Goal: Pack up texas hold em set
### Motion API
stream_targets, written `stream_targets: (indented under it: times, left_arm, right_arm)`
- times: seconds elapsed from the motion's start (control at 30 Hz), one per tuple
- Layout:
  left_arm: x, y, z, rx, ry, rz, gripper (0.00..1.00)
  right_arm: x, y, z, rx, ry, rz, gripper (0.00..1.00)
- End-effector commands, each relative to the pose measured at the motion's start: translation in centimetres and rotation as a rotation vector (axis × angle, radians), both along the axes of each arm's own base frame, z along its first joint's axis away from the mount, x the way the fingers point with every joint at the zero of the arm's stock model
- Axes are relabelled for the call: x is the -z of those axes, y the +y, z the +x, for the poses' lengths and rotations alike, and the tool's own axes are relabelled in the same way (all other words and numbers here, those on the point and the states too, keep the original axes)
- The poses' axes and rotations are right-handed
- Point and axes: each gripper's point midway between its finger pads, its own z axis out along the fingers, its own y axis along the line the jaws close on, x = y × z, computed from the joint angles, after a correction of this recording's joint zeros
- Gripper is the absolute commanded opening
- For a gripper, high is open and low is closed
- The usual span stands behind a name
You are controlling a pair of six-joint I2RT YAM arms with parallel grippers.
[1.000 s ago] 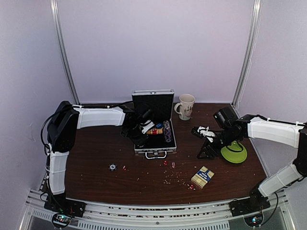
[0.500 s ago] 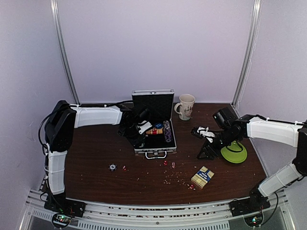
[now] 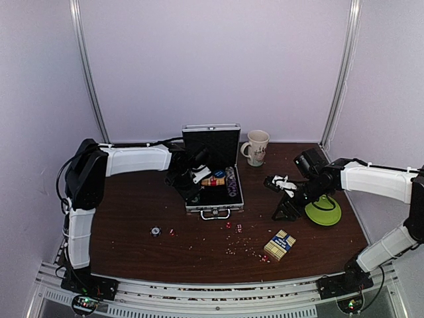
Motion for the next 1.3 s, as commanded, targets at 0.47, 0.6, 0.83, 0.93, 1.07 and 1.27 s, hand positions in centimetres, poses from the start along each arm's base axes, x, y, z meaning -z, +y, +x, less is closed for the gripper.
stream_targets:
  times: [0.47, 0.6, 0.83, 0.93, 1.07, 1.27]
  left_arm:
    - [-2.1, 2.6, -5.2, -0.037, 0.1, -0.066, 0.49]
    - [-4.4, 4.4, -7.6, -0.105, 0.109, -0.12, 0.49]
    - [-3.7, 7.6, -13.8, -0.224, 0.288, -0.142, 0.5]
    - [-2.7, 8.7, -15.5, -0.252, 0.347, -0.126, 0.52]
    - [-1.0, 9.2, -16.3, -0.272, 0.395, -0.09, 0.53]
    - [0.6, 9.3, -15.2, -0.293, 0.394, -0.067, 0.53]
  right_arm:
    - [-0.3, 0.3, 0.1, -0.025, 0.015, 0.01, 0.6]
    - [-0.4, 0.4, 0.2, -0.027, 0.011, 0.012, 0.6]
    - [-0.4, 0.5, 0.1, -0.037, 0.02, 0.016, 0.6]
    - [-0.5, 0.6, 0.1, -0.039, 0.018, 0.018, 0.6]
    - [-0.6, 0.5, 0.0, -0.042, 0.018, 0.017, 0.6]
    - [-0.6, 0.4, -0.1, -0.041, 0.014, 0.013, 0.6]
